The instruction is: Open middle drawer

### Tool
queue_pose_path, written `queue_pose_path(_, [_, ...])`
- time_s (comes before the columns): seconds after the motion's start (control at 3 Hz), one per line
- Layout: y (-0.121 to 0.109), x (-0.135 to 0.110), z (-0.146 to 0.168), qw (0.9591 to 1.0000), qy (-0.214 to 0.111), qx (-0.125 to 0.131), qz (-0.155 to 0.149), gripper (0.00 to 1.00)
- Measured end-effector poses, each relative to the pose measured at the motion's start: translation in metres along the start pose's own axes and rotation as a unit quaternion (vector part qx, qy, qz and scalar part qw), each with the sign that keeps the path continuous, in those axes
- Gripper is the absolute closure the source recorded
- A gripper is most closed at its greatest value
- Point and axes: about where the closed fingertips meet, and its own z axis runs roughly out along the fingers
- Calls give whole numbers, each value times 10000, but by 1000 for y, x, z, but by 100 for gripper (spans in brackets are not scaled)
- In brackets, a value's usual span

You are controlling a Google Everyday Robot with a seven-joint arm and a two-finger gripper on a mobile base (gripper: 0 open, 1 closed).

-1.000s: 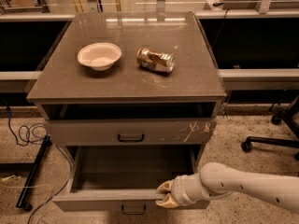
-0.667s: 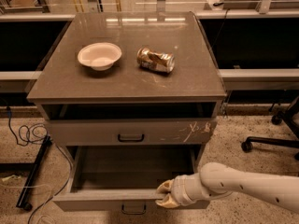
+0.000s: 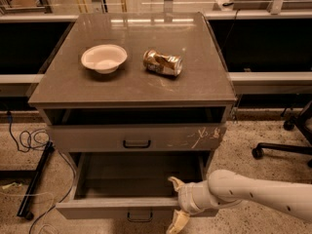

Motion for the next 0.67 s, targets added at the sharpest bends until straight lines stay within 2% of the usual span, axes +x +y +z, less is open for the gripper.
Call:
queue_pose_path(0.33, [3, 2, -1, 10000, -12, 0, 8, 3])
queue_pose_path(0.67, [25, 11, -7, 9999, -87, -2, 61, 25])
